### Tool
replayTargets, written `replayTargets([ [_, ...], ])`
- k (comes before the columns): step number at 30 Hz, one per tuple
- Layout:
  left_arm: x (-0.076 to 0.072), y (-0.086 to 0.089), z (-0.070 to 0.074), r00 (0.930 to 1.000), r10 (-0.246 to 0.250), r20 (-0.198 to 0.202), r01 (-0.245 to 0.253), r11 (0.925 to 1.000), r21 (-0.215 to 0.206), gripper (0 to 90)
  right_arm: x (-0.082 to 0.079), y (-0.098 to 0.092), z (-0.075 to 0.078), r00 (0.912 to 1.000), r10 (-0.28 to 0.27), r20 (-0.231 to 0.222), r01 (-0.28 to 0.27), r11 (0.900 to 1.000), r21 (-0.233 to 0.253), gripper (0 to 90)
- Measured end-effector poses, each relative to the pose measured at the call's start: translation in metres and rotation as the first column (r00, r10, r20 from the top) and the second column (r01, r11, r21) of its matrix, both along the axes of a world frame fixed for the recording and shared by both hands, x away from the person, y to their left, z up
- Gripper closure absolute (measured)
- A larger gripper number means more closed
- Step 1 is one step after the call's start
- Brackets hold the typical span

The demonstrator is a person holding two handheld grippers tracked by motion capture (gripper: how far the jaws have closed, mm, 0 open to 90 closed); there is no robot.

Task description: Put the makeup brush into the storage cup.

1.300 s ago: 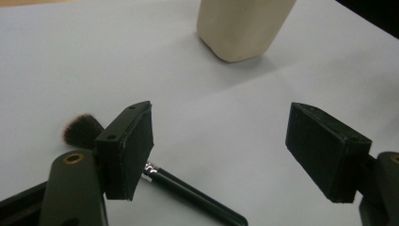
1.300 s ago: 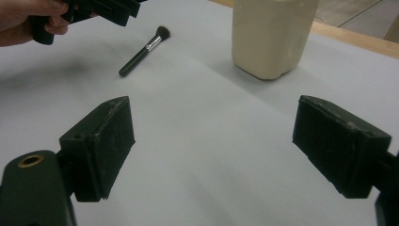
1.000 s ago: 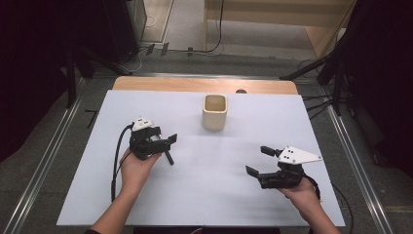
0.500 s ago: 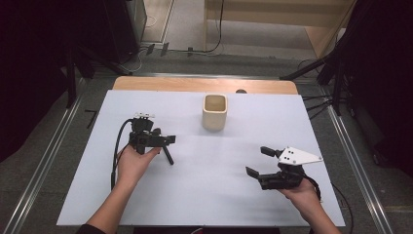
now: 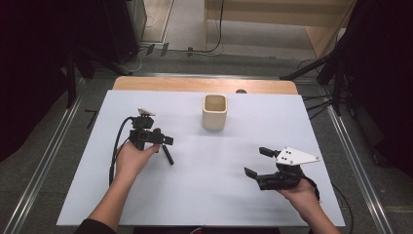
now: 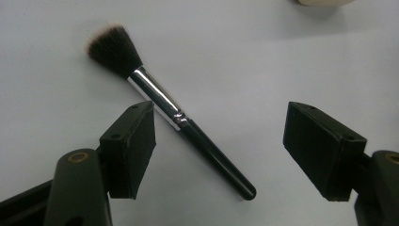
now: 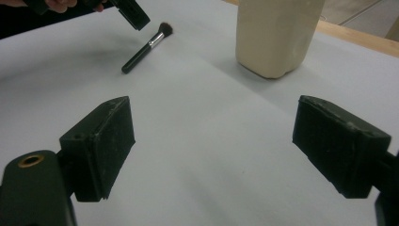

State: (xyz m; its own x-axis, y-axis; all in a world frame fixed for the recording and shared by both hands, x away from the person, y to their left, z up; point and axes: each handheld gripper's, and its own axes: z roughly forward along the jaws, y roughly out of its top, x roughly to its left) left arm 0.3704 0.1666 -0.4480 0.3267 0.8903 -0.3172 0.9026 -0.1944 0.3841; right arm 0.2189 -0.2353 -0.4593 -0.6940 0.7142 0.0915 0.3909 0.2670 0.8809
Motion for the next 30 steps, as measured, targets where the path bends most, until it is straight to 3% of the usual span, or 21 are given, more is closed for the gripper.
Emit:
replayTargets([
  [4, 0.001, -0.001, 0.0, 0.9997, 0.023, -0.009, -0.023, 0.9997, -0.005, 27.1, -0.001, 0.002, -0.001, 1.0, -0.001, -0.008, 0.0, 1.0, -0.022, 14.5],
  [6, 0.004, 0.0, 0.001, 0.9981, 0.059, -0.018, -0.059, 0.9982, -0.009, 27.5, 0.0, 0.001, -0.002, 0.9993, 0.034, -0.018, -0.034, 0.999, -0.009, 14.4],
  [10, 0.006, -0.004, 0.002, 0.995, 0.088, -0.047, -0.088, 0.9961, 0.012, 27.7, 0.003, -0.002, -0.002, 0.9994, 0.021, -0.028, -0.021, 1.0, -0.003, 14.5],
  [14, 0.009, -0.006, 0.003, 0.9889, 0.117, -0.091, -0.114, 0.9926, 0.042, 29.4, 0.002, -0.002, -0.002, 0.9994, -0.002, -0.034, 0.001, 0.999, -0.032, 14.5],
  [16, 0.011, -0.008, 0.004, 0.9805, 0.137, -0.141, -0.128, 0.9893, 0.07, 30.5, 0.003, -0.002, -0.002, 0.9994, 0.001, -0.035, -0.002, 0.999, -0.036, 14.5],
  [17, 0.011, -0.008, 0.004, 0.9805, 0.137, -0.141, -0.128, 0.9893, 0.07, 31.5, 0.002, -0.001, -0.002, 0.9992, 0.005, -0.038, -0.006, 1.0, -0.027, 14.5],
  [18, 0.013, -0.009, 0.003, 0.9709, 0.15, -0.187, -0.135, 0.9864, 0.095, 32.3, 0.002, 0.0, -0.001, 0.9992, 0.009, -0.038, -0.01, 1.0, -0.024, 14.5],
  [20, 0.016, -0.01, 0.002, 0.9603, 0.164, -0.226, -0.144, 0.9843, 0.102, 32.8, 0.001, 0.002, 0.0, 0.9994, 0.022, -0.029, -0.023, 0.999, -0.03, 14.5],
  [23, 0.02, -0.012, 0.001, 0.9486, 0.198, -0.247, -0.171, 0.9774, 0.124, 34.8, 0.0, 0.005, 0.0, 0.9992, 0.033, -0.02, -0.034, 0.999, -0.041, 14.5],
  [26, 0.026, -0.015, 0.001, 0.9297, 0.241, -0.279, -0.201, 0.9659, 0.163, 35.6, 0.0, 0.006, -0.001, 0.9991, 0.04, -0.017, -0.041, 0.997, -0.063, 14.5],
  [29, 0.029, -0.018, 0.003, 0.9281, 0.249, -0.277, -0.205, 0.9623, 0.178, 35.6, 0.0, 0.006, -0.002, 0.9993, 0.032, -0.02, -0.034, 0.997, -0.067, 14.6],
  [30, 0.032, -0.022, 0.005, 0.9259, 0.264, -0.271, -0.215, 0.9566, 0.197, 35.5, 0.0, 0.005, -0.002, 0.9993, 0.031, -0.021, -0.032, 0.997, -0.067, 14.5],
])
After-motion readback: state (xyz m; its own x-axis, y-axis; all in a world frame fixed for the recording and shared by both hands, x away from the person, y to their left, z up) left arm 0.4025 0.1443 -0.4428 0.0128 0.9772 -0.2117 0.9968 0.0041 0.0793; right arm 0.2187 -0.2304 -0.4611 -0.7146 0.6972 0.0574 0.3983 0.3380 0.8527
